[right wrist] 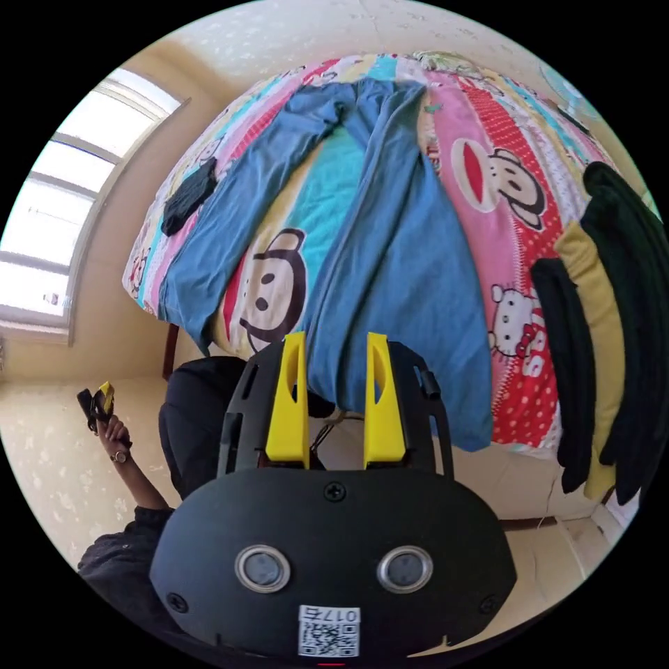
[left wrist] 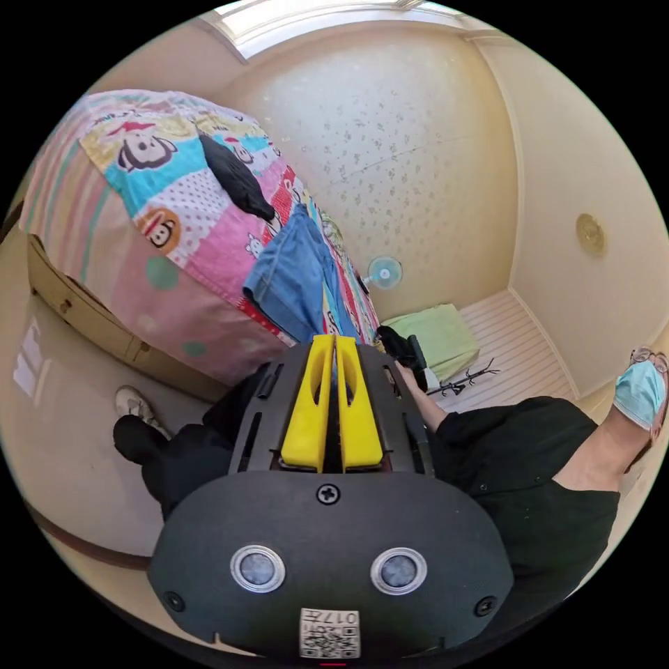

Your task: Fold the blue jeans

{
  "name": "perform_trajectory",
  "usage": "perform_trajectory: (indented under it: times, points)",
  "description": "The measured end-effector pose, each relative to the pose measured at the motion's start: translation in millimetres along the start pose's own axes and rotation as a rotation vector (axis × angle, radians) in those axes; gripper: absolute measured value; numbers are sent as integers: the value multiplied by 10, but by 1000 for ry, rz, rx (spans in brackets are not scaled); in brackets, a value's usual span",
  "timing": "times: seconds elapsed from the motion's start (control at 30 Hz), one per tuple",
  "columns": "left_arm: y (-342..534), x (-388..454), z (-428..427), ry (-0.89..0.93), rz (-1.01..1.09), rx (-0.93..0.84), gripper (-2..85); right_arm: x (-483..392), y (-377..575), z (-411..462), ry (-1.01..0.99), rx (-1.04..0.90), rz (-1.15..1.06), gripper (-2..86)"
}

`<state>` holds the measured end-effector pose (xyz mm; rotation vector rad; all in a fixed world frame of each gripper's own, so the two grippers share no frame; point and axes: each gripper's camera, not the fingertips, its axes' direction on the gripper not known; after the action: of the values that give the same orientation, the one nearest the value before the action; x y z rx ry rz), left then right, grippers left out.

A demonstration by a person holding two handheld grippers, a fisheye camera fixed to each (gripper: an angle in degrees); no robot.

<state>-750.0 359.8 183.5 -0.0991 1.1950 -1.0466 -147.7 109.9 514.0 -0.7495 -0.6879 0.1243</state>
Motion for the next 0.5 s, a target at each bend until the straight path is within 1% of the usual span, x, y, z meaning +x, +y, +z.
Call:
perform_trajectory:
  times: [0.07,0.13,0.2,0.27,0.37,0.5]
  points:
    - [-57,49,-500,-64,-22,40,-10,-41,-67,55,74,25,0,130]
    - [-55,190,-840,-91,-23,107,-10,-73,-144,114,104,-8,2,125]
    - [-33,428,-1132,-105,-6,183,-10,-157,-177,166,158,-28,-20,122]
    - [18,853,-1412,-105,49,274,-10,-169,-164,190,167,-22,-31,121]
    - [125,1405,-1562,-93,120,337,-10,-77,-123,194,113,-5,-27,121]
    - [267,1830,-1460,-85,149,338,-10,32,-100,210,63,2,-31,116]
